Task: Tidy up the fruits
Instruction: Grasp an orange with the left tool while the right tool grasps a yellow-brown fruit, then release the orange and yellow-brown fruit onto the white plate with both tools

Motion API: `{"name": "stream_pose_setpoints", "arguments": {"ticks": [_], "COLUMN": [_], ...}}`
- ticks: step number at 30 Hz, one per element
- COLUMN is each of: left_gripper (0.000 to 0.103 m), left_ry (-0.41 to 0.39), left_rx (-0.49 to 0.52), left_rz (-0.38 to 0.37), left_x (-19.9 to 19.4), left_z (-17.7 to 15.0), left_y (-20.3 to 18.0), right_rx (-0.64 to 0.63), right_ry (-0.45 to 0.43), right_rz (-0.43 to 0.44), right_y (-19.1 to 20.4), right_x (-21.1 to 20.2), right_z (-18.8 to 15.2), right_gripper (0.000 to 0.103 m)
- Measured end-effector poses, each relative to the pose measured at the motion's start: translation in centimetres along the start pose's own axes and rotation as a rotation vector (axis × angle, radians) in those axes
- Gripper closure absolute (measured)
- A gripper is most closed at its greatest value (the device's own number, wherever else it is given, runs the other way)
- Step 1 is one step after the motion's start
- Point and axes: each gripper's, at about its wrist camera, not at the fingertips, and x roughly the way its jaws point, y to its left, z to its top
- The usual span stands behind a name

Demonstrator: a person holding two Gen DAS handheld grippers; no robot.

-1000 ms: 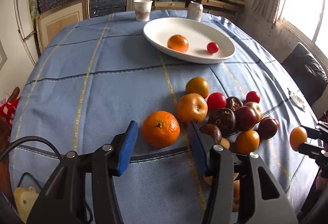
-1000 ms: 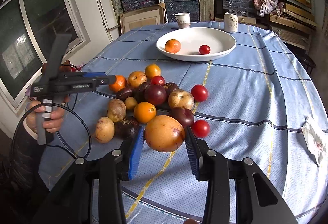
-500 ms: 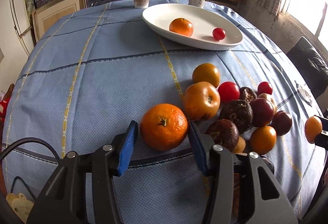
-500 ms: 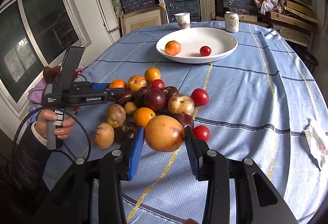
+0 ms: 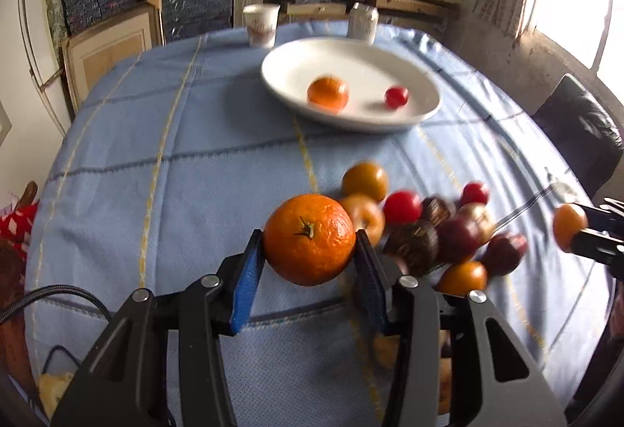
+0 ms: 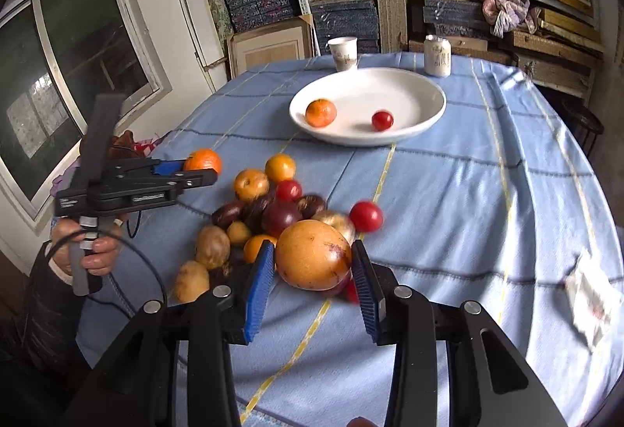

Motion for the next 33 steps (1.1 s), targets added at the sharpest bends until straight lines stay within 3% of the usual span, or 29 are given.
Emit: {"name": "stream_pose_setpoints", "arguments": {"ticks": [4, 8, 15, 19, 24, 26, 27, 28, 29, 30, 33], "left_gripper": [0.058, 0.058, 0.058, 0.058, 0.057, 0.057, 0.048, 0.037, 0.020, 0.014, 0.014], "left_ry": [-0.045, -0.062, 0.048, 0.122, 0.187, 0.216, 0.228, 0.222, 0.179, 0.130, 0.047], "left_rx": [0.014, 0.050, -0.010, -0.026, -0.070, -0.079, -0.086, -0.096, -0.108, -0.112, -0.101], "left_rz": [-0.065, -0.072, -0.082, -0.028, -0.030, -0.035, -0.035, -0.031, -0.015, -0.001, -0.003], "left_x": [-1.3, 0.3, 10.8, 15.9, 18.9, 19.4, 19.4, 18.9, 17.6, 15.9, 10.9], "left_z": [4.2, 9.0, 16.4, 18.5, 18.9, 18.8, 18.7, 18.6, 18.6, 18.6, 18.1], "left_y": [-0.8, -2.2, -2.1, -1.2, 0.4, 0.6, 0.7, 0.8, 1.0, 1.1, 0.7], "right_rx": [-0.033, 0.008, 0.078, 0.097, 0.094, 0.093, 0.095, 0.094, 0.089, 0.083, 0.051], "right_ry": [-0.039, -0.067, -0.018, 0.037, 0.054, 0.049, 0.043, 0.030, 0.015, 0.000, -0.060], "right_rz": [-0.011, -0.021, -0.045, -0.063, -0.044, -0.036, -0.037, -0.041, -0.041, -0.038, -0.027], "right_y": [-0.9, -3.4, -8.3, -10.1, -10.5, -10.5, -10.3, -10.1, -9.8, -9.5, -7.9], "right_x": [0.7, 3.5, 12.0, 16.1, 18.3, 18.2, 17.9, 17.2, 16.3, 15.3, 11.2], "right_z": [3.6, 8.2, 13.6, 14.2, 14.4, 14.6, 14.6, 14.7, 14.7, 14.7, 14.1], "right_gripper": [0.062, 0.062, 0.062, 0.062, 0.061, 0.047, 0.036, 0.034, 0.034, 0.034, 0.034]}}
